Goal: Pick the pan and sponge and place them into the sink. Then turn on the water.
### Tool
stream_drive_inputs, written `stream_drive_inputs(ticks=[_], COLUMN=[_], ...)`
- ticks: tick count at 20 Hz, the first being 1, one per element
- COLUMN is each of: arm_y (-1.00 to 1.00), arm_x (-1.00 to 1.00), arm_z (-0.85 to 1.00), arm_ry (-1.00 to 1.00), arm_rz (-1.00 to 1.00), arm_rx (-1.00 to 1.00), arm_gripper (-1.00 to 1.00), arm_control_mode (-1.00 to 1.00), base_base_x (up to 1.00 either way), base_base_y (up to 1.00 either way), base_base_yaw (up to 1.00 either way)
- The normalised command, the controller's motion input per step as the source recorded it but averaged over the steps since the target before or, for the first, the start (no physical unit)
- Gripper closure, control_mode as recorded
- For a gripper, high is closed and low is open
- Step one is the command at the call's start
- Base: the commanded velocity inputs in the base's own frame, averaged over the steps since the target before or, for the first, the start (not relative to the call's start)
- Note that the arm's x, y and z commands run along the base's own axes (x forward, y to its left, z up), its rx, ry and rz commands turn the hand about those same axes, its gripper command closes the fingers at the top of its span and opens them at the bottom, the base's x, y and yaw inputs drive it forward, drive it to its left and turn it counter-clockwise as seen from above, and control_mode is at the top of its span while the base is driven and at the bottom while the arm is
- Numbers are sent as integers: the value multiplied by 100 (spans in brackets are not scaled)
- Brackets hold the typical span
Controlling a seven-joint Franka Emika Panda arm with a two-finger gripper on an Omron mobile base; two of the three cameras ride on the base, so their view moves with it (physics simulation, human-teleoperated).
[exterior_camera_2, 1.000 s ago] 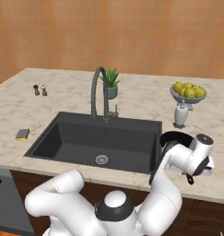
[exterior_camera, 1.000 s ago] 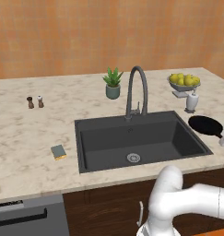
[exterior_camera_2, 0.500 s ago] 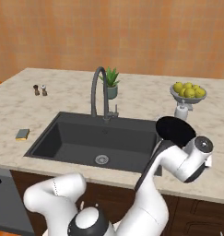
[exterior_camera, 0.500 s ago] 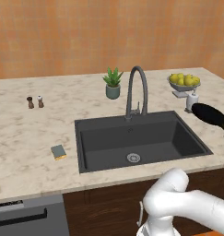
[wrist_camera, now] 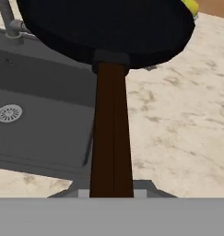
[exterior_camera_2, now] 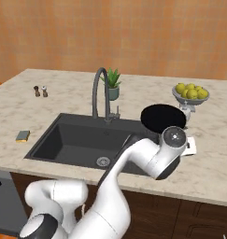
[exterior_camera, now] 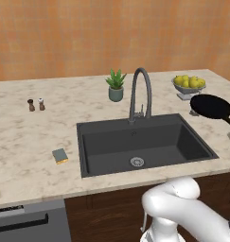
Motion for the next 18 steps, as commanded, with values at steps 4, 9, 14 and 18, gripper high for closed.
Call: stream_drive_inputs(ticks=[4, 9, 14, 18], arm_y=[83, 48, 9, 1], arm_x=[2, 8, 23, 49], arm_z=[56, 19, 0, 0], arm_ry=[11, 36, 20, 3], arm_rz=[21, 50, 21, 15], arm_rx=[-29, -24, -13, -1], arm_gripper=[100, 100, 100, 100], arm_control_mode=[-100, -100, -100, -100], base_base_x=[0, 0, 0, 0], base_base_y=[0, 0, 0, 0], base_base_yaw=[0, 0, 0, 0])
